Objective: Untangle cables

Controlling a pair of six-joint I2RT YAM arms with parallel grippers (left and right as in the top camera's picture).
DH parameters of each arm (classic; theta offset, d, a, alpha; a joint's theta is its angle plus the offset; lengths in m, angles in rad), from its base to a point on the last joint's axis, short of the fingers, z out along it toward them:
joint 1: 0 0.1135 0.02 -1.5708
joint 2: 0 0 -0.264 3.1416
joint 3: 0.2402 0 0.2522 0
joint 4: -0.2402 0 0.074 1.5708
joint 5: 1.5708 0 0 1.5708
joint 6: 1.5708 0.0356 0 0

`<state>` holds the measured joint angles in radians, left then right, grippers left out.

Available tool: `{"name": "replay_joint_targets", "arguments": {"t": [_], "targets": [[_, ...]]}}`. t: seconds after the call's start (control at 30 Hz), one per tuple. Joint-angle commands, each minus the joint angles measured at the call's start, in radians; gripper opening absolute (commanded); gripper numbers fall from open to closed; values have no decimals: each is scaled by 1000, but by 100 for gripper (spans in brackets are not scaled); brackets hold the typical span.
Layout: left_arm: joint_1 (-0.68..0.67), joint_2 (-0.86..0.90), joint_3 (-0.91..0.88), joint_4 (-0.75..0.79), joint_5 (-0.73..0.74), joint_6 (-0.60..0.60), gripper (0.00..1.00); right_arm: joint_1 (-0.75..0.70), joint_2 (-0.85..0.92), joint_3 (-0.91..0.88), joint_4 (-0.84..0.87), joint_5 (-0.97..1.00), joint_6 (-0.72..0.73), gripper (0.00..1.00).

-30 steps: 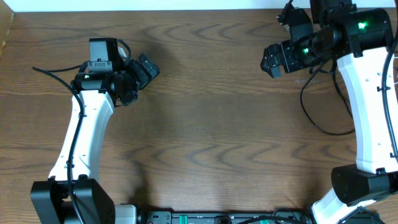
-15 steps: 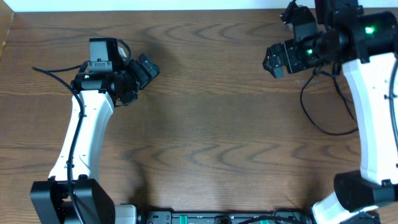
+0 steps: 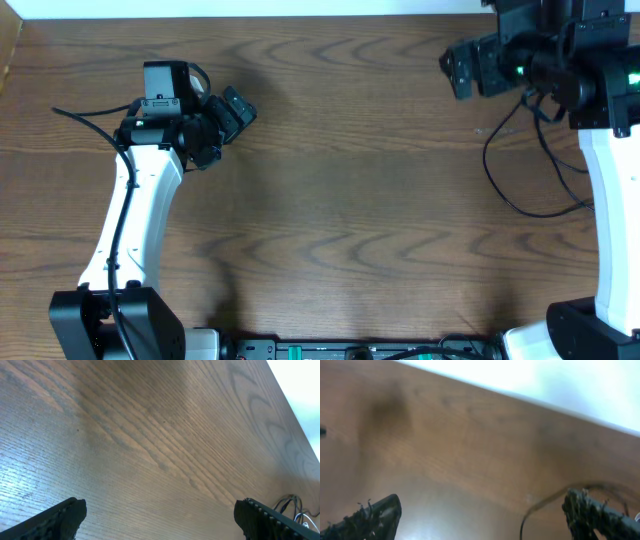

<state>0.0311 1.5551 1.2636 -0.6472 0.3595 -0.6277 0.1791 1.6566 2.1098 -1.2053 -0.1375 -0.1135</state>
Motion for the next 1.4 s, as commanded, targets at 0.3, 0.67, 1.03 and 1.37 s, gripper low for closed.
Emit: {"name": "replay_joint_targets", "arguments": {"t": [0.3,0.67,1.03,1.37], "targets": [[0,10,3,-1,-14,6,100,-69,-291,-611,521,23,-114,99],[0,10,3,-1,-14,6,100,-172,-906,-1450,1051,-3,-189,99],[0,10,3,-1,-14,6,100,-219,-1456,-1972,1325,-8,-25,99],[0,10,3,-1,-14,6,100,-217,-1640,-2105,1257,-82,-21,99]]}}
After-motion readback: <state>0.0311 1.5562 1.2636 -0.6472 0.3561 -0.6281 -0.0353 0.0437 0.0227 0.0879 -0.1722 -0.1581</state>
